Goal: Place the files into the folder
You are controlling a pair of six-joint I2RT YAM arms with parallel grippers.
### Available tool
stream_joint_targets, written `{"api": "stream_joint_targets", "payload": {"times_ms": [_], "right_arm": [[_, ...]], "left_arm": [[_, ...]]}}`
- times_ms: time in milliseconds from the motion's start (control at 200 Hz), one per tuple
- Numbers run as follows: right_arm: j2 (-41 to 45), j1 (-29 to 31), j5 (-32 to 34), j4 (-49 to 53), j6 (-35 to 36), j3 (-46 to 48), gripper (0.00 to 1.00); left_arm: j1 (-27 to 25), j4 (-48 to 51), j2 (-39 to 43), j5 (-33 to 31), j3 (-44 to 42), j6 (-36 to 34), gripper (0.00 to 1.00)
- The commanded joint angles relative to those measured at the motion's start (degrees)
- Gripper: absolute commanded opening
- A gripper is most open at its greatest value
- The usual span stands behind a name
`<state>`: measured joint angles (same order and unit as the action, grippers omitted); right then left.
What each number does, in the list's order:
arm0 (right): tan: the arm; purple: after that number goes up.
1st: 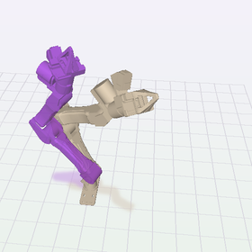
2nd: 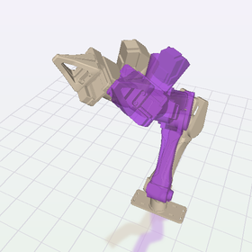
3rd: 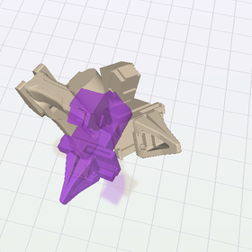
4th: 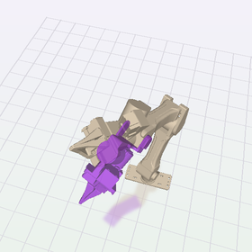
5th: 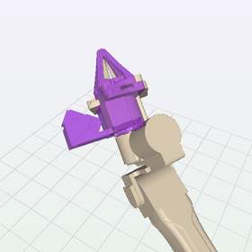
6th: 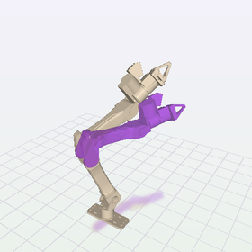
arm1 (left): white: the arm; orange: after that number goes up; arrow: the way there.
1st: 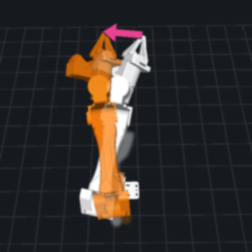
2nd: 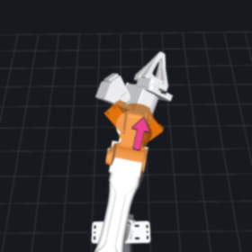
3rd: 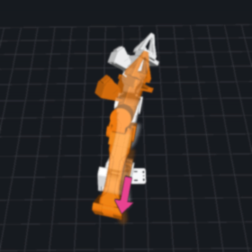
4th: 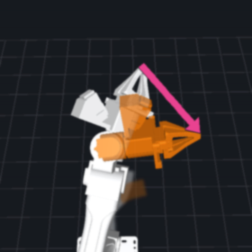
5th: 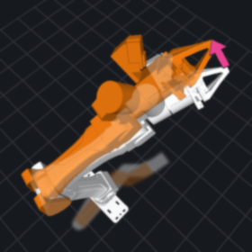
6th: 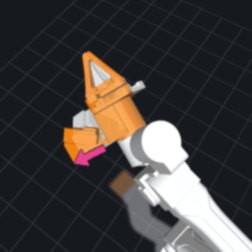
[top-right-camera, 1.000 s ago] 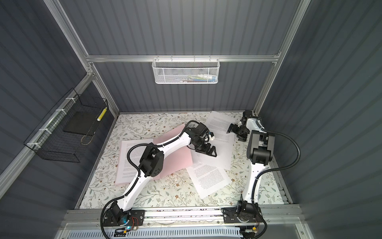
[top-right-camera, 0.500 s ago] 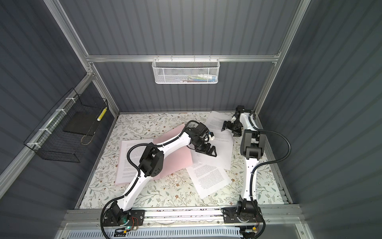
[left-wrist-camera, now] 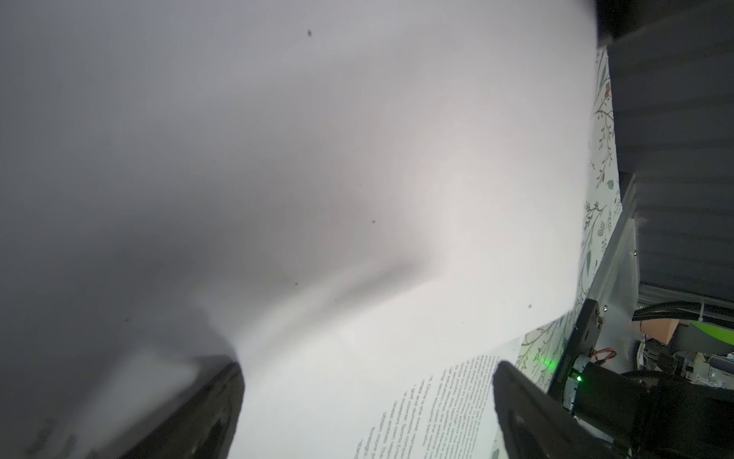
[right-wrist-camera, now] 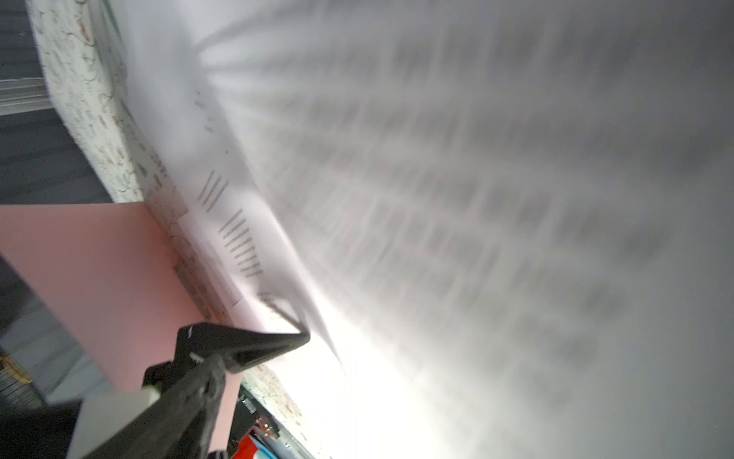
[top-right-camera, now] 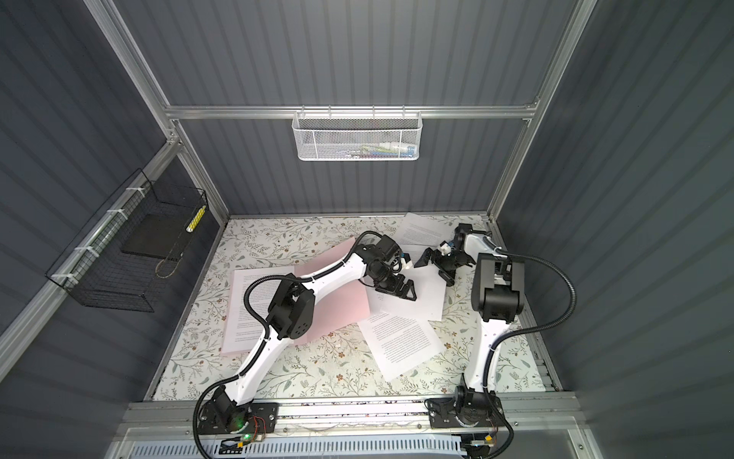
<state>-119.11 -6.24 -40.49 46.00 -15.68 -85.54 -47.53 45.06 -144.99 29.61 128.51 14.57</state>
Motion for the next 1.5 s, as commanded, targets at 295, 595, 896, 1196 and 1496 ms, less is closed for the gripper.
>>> {"api": "stream_joint_targets", "payload": {"times_ms": [295, 595, 896, 1196, 1496], "right_arm": [[14.33, -1.18, -3.04, -25.59, -13.08, 20.78, 0.88], [17.21, -2.88, 0.80, -27.62, -14.07, 24.06, 0.61], [17.33, -3.24, 0.37, -27.08, -12.41, 26.71, 0.38], [19.62, -3.28, 1.72, -27.55, -12.48, 28.06, 0.00], [26.99, -3.34, 2.72, -23.28, -11.25, 26.43, 0.00]], "left_arm": [[0.59, 3.55, -3.64, -0.87, -3.84, 0.75, 0.98], [0.68, 3.11, -3.29, -0.47, -4.11, 1.01, 0.98], [0.75, 2.93, -3.75, 0.13, -3.58, 1.34, 0.98], [1.25, 3.36, -2.77, 1.42, -1.17, 1.99, 0.98], [1.39, -12.91, 10.52, 11.61, 0.77, 12.90, 1.00]]}}
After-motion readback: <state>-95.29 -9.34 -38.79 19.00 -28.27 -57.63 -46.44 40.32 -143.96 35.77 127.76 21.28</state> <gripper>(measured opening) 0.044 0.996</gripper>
